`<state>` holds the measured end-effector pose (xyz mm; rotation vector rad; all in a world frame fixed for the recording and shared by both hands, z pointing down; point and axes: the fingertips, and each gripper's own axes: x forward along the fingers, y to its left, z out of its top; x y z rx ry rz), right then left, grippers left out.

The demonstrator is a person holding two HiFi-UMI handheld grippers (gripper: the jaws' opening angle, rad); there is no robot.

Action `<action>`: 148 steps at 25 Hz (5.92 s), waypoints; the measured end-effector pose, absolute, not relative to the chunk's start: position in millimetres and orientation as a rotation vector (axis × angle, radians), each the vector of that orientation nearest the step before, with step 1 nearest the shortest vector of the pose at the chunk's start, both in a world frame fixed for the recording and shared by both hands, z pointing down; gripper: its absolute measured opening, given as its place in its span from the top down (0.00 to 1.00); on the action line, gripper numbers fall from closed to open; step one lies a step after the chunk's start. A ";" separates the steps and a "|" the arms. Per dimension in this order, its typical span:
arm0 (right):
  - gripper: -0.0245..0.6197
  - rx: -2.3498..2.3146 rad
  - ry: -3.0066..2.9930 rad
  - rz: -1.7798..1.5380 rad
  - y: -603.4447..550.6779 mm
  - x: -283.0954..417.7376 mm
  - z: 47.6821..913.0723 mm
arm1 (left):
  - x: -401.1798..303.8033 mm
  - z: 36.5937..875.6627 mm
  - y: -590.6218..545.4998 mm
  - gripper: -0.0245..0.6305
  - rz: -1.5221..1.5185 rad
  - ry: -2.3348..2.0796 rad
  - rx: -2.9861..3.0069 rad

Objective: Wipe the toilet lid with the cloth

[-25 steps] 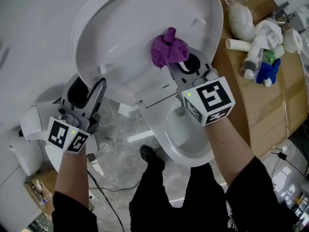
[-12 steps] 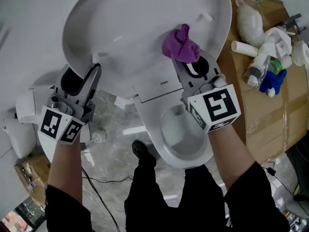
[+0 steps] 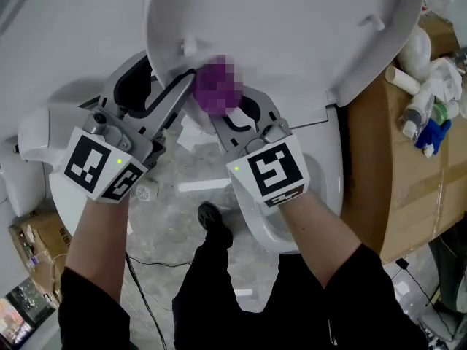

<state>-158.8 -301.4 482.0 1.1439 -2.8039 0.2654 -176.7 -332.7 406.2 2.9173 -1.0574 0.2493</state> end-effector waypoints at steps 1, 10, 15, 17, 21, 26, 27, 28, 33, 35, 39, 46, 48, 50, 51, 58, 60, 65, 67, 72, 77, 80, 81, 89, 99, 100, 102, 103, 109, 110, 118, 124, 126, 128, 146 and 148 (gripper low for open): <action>0.86 1.153 -2.802 0.262 -304.4 -156.6 482.2 | -176.6 406.7 -332.9 0.61 0.262 -1.056 2.920; 0.86 1.351 -2.639 0.190 -333.2 -26.7 497.4 | -181.5 416.1 -338.5 0.61 0.340 -1.164 2.841; 0.86 1.444 -2.542 0.135 -345.8 44.4 506.1 | -180.1 424.1 -343.3 0.62 0.333 -1.253 2.746; 0.86 1.475 -2.517 0.129 -348.6 63.2 509.5 | -178.2 426.3 -344.6 0.62 0.337 -1.274 2.730; 0.86 1.548 -2.494 0.141 -350.4 81.3 510.8 | -175.0 427.1 -346.2 0.62 0.350 -1.275 2.730; 0.86 1.465 -2.598 0.183 -326.4 16.3 512.6 | -174.1 425.3 -343.9 0.62 0.327 -1.222 2.761; 0.86 1.410 -2.629 0.179 -319.1 -9.0 514.5 | -174.0 424.8 -343.8 0.62 0.313 -1.210 2.765; 0.86 1.350 -2.656 0.172 -311.8 -34.7 517.4 | -173.2 424.3 -344.2 0.62 0.302 -1.197 2.769; 0.86 1.128 -2.712 0.151 -286.4 -135.7 538.2 | -167.9 422.5 -343.7 0.62 0.256 -1.110 2.795; 0.86 1.095 -2.707 0.159 -284.6 -158.9 546.1 | -167.4 422.3 -341.4 0.62 0.242 -1.077 2.809; 0.86 1.106 -2.721 0.144 -292.4 -167.4 554.0 | -168.4 419.2 -340.3 0.62 0.220 -1.036 2.846; 0.86 1.315 -2.635 0.250 -316.1 -58.8 566.4 | -174.1 421.6 -337.5 0.62 0.218 -1.078 2.820; 0.86 1.391 -2.578 0.273 -324.9 -16.2 571.4 | -175.2 422.0 -338.5 0.62 0.232 -1.101 2.809; 0.86 1.454 -2.529 0.311 -332.0 21.2 576.1 | -176.6 423.1 -339.3 0.62 0.248 -1.129 2.792; 0.86 1.479 -2.502 0.320 -334.9 37.3 578.7 | -176.9 423.8 -339.9 0.62 0.257 -1.142 2.782; 0.86 1.576 -2.383 0.342 -338.8 86.1 586.4 | -175.9 426.0 -342.0 0.62 0.317 -1.184 2.743; 0.86 1.557 -2.403 0.348 -332.3 70.4 584.1 | -175.1 425.7 -341.9 0.62 0.314 -1.176 2.748; 0.86 1.320 -2.574 0.355 -298.2 -43.1 581.1 | -174.4 424.0 -341.3 0.62 0.271 -1.146 2.759; 0.86 1.200 -2.627 0.335 -286.8 -96.0 586.0 | -173.8 421.9 -341.7 0.62 0.257 -1.134 2.769; 0.86 1.074 -2.647 0.344 -275.0 -153.6 617.9 | -174.9 419.0 -336.7 0.62 0.241 -1.087 2.800; 0.86 1.130 -2.618 0.331 -295.9 -111.6 632.6 | -181.3 415.6 -332.3 0.62 0.253 -1.103 2.812; 0.86 1.171 -2.558 0.288 -304.2 -64.0 640.4 | -180.6 417.7 -332.9 0.62 0.298 -1.120 2.807; 0.86 1.197 -2.531 0.286 -307.6 -44.8 642.6 | -180.7 417.9 -333.6 0.62 0.310 -1.130 2.801; 0.86 1.453 -2.315 0.401 -329.6 78.4 651.6 | -181.8 403.0 -341.0 0.62 0.390 -1.249 2.740; 0.86 1.448 -2.325 0.478 -295.3 70.7 605.5 | -175.2 399.5 -343.0 0.61 0.446 -1.174 2.794; 0.86 1.430 -2.348 0.479 -286.4 62.4 592.4 | -175.4 399.9 -342.8 0.61 0.446 -1.164 2.795; 0.86 1.387 -2.395 0.501 -266.9 44.9 564.5 | -174.9 401.1 -340.2 0.61 0.454 -1.130 2.795; 0.86 1.364 -2.419 0.519 -256.8 35.6 549.6 | -174.2 401.8 -337.7 0.61 0.466 -1.105 2.797; 0.86 1.289 -2.554 0.559 -196.8 -15.6 444.2 | -167.9 403.3 -307.9 0.61 0.584 -0.954 2.823; 0.86 1.273 -2.567 0.554 -184.8 -23.0 427.9 | -166.9 403.8 -301.0 0.61 0.616 -0.934 2.828; 0.86 1.127 -2.615 0.510 -87.7 -51.9 313.5 | -148.2 408.9 -230.8 0.60 0.719 -0.731 2.801; 0.86 1.113 -2.634 0.453 -43.9 -53.8 258.0 | -137.4 419.9 -163.8 0.54 0.814 -0.554 2.807; 0.86 1.108 -2.636 0.441 -34.8 -50.8 249.1 | -135.6 422.5 -145.9 0.53 0.836 -0.518 2.793; 0.86 1.109 -2.637 0.449 -26.3 -45.5 242.9 | -135.2 424.8 -129.2 0.52 0.862 -0.492 2.774; 0.86 1.148 -2.669 0.378 -25.8 -13.8 190.8 | -107.4 366.9 -95.8 0.94 0.462 -0.644 2.557; 0.86 1.143 -2.689 0.402 -27.9 -8.4 194.8 | -104.0 378.4 -83.9 0.94 0.508 -0.655 2.537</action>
